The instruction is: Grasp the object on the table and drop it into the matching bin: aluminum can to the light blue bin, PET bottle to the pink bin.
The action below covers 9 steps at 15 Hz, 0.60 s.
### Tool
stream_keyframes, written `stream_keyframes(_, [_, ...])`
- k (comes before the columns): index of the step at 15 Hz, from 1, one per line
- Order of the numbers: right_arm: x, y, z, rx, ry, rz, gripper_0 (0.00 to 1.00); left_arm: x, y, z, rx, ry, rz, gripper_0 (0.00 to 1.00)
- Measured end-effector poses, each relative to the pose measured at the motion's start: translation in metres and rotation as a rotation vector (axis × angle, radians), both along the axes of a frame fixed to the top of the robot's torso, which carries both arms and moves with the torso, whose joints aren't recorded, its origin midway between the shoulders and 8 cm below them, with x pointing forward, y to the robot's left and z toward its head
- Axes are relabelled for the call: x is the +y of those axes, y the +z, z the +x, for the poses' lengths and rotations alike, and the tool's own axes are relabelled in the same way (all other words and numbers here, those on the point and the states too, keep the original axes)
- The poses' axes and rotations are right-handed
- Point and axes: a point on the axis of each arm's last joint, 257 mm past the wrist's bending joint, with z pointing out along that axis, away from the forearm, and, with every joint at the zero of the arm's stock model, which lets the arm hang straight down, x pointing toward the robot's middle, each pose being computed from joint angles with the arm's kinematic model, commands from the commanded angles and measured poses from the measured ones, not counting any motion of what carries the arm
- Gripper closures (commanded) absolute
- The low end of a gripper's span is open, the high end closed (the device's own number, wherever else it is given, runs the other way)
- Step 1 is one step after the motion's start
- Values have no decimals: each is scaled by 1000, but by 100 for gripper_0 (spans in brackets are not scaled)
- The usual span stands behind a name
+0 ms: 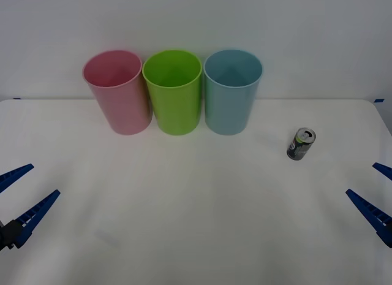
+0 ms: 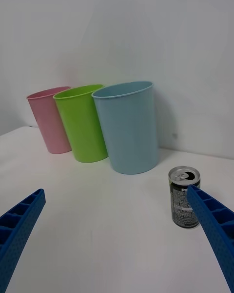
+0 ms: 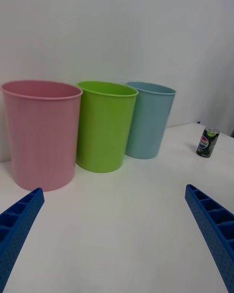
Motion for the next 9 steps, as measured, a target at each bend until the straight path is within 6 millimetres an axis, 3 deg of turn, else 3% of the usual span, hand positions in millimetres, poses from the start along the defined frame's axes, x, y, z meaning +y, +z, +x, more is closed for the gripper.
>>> stream_keyframes(9, [11, -4, 11, 2, -7, 15, 0, 0, 0, 0, 0, 0, 0, 0])
